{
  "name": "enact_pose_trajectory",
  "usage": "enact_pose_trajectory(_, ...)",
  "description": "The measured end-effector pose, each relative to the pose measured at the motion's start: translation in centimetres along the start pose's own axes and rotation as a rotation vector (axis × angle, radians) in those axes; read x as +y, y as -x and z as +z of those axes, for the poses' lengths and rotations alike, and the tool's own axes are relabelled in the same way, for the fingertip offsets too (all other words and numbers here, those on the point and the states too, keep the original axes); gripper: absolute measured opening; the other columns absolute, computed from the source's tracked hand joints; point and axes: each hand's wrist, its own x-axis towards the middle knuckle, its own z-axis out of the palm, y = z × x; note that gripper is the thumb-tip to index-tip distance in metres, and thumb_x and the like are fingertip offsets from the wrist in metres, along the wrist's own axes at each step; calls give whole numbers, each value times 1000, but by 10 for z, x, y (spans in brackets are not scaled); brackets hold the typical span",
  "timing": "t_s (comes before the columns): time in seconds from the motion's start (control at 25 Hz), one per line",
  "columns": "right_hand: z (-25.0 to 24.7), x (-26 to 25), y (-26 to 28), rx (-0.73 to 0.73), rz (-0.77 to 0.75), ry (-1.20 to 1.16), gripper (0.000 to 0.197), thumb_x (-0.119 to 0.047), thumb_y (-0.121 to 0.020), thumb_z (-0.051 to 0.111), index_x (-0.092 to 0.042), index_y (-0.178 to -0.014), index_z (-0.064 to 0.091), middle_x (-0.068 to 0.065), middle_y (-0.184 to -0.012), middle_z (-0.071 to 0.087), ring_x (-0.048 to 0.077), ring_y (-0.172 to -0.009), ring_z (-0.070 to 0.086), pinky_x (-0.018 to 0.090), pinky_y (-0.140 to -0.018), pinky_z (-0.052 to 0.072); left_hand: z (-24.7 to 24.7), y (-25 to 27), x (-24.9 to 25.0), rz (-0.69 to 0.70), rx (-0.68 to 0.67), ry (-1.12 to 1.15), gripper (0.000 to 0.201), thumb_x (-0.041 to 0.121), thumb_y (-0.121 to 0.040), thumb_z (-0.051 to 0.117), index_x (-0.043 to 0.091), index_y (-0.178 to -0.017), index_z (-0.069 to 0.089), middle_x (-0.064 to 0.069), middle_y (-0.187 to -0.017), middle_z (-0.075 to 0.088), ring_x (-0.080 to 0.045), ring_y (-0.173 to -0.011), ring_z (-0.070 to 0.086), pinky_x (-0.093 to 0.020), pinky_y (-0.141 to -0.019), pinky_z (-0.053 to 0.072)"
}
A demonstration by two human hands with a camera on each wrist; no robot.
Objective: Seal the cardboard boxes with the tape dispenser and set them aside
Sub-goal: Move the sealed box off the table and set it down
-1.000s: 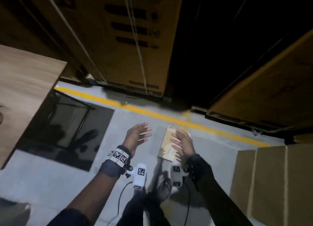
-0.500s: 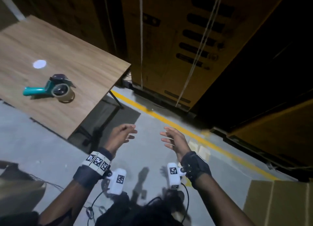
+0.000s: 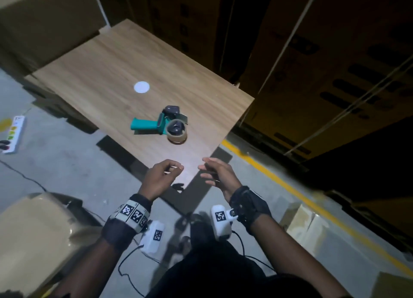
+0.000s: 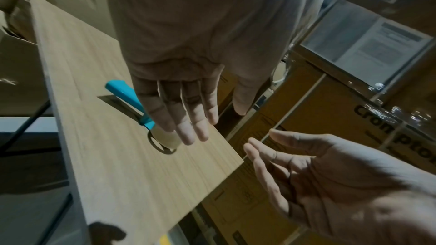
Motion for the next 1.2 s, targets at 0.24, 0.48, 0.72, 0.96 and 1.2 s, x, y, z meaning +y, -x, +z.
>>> enact_pose_trajectory(0.24,135,-35,-90,-81,-15,90,27,-36,-100,63,-18,-120,68,0,-105,78,18,-86,66,35,-86,52,-115,-65,-28,-18,27,13,13,35,-92,75,25,-100,77,2,-93,77,-10,-88,71,-20,-77,52)
enact_pose_trajectory(0.48,279,-89,-184,-92,18,-37,19,-25,-100,64,-14,-113,68,7,-101,76,17,-75,63,34,-72,50,-282,-160,-26,-36,105,-78,9,34,-93,74,27,-99,76,8,-85,75,-9,-85,71,-23,-78,50)
enact_pose_trajectory(0.72,387,-156,-246,-126,13,38,23,-23,-101,60,-10,-120,68,11,-108,76,21,-82,63,27,-69,50,-416,-234,-21,1,179,-102,12,34,-94,74,27,-104,75,6,-94,74,-9,-90,71,-22,-78,51)
enact_pose_trajectory(0.96,501,-234,-349,-58,-63,51,21,-25,-103,60,-12,-116,69,9,-106,76,17,-77,65,24,-65,52,-565,-364,-17,78,186,-30,13,31,-95,73,24,-105,75,0,-99,75,-17,-93,71,-35,-85,56)
enact_pose_trajectory(1.2,651,-305,-450,78,-91,-26,22,-28,-102,60,-15,-117,69,6,-107,75,16,-82,66,25,-68,51,-741,-505,1,87,203,51,10,27,-94,73,23,-103,76,-1,-101,77,-25,-99,72,-44,-89,59)
